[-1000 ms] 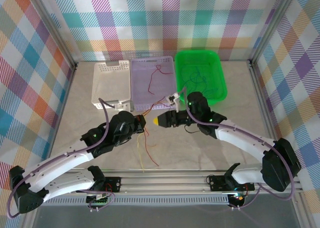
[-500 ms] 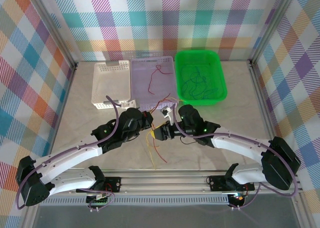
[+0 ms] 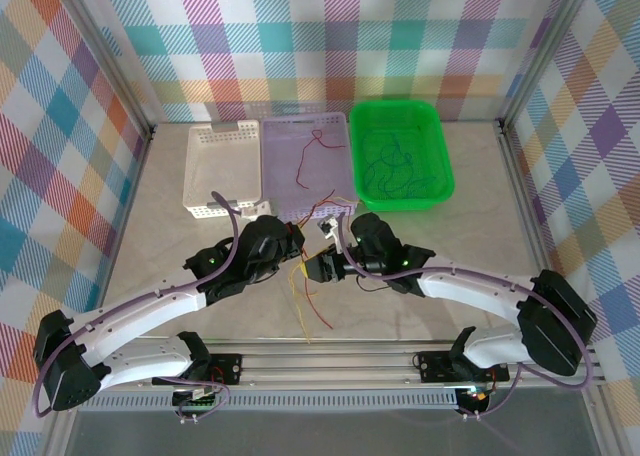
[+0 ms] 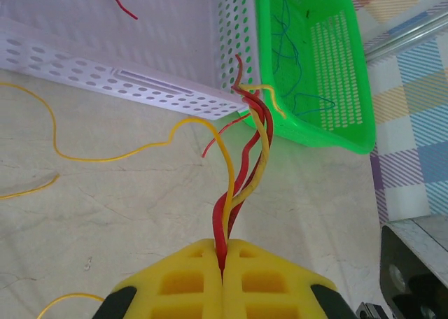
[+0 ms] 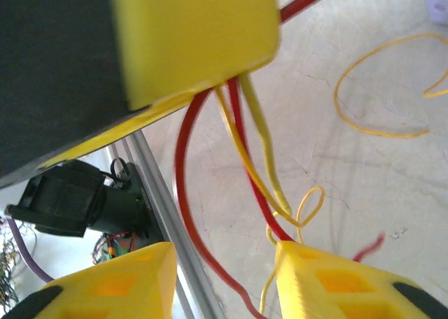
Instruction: Untangle the cables
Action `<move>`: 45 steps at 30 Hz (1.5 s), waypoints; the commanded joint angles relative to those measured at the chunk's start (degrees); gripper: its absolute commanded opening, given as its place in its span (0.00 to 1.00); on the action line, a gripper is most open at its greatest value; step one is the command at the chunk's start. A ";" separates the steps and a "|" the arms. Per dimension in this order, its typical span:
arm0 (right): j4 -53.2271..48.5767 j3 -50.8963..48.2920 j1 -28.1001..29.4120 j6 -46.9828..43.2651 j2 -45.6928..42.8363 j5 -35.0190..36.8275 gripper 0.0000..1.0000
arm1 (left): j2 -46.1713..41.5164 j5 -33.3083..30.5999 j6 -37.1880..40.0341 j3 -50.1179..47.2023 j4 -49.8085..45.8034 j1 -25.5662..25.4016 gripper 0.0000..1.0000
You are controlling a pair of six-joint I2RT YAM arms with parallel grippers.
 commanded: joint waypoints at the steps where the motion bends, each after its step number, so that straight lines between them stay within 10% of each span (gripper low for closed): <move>1: 1.98 0.48 0.66 0.73 0.95 0.87 0.46 | -0.50 -1.19 -1.33 2.24 -1.11 0.66 0.00; 20: 1.57 2.61 3.81 1.35 3.15 4.61 0.41 | 1.18 -2.40 -3.88 3.23 -3.46 0.61 0.00; 29: -4.47 3.45 4.13 -0.74 -0.21 11.14 0.00 | -0.54 -3.46 -3.04 3.08 -5.81 0.66 0.02; 45: -8.98 4.39 1.02 -2.31 -12.09 3.41 0.00 | -3.80 -0.29 -0.08 -1.76 -7.29 0.65 0.65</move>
